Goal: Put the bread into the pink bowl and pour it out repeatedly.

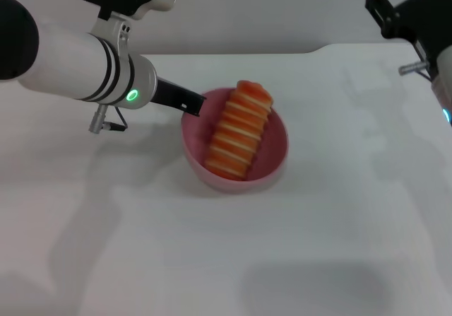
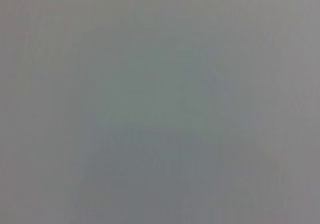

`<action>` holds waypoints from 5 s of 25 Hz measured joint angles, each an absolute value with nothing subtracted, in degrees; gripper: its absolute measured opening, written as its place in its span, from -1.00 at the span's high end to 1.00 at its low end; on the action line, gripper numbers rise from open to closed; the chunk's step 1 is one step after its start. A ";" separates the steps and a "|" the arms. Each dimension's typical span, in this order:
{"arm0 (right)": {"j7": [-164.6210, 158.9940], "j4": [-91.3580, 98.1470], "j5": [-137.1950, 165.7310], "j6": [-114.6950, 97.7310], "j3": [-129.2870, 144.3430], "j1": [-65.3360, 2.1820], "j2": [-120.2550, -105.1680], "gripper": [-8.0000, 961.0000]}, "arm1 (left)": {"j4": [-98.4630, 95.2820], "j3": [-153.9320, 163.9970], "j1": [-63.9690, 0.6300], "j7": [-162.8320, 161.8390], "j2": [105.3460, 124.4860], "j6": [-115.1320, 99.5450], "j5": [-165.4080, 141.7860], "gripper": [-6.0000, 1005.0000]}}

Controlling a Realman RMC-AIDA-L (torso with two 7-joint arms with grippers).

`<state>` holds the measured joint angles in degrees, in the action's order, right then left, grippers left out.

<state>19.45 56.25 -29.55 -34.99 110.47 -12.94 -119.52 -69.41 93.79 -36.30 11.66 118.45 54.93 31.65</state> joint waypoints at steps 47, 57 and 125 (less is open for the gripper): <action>18.84 50.58 -34.66 -30.68 112.09 -15.55 -119.25 -0.57 | -64.90 95.25 -29.92 4.41 118.39 48.76 33.96 0.92; 18.80 48.64 -37.06 -29.44 112.08 -17.80 -119.09 -0.57 | -67.16 95.27 -30.56 4.09 118.33 49.91 34.01 0.92; 19.25 47.94 -40.66 -51.27 115.09 -2.98 -119.71 -0.57 | -27.79 113.40 -23.53 13.71 118.76 -49.94 37.04 -0.71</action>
<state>19.25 47.94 -40.66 -51.27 115.09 -2.98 -119.71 -27.79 113.40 -23.53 13.72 118.76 -49.95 37.04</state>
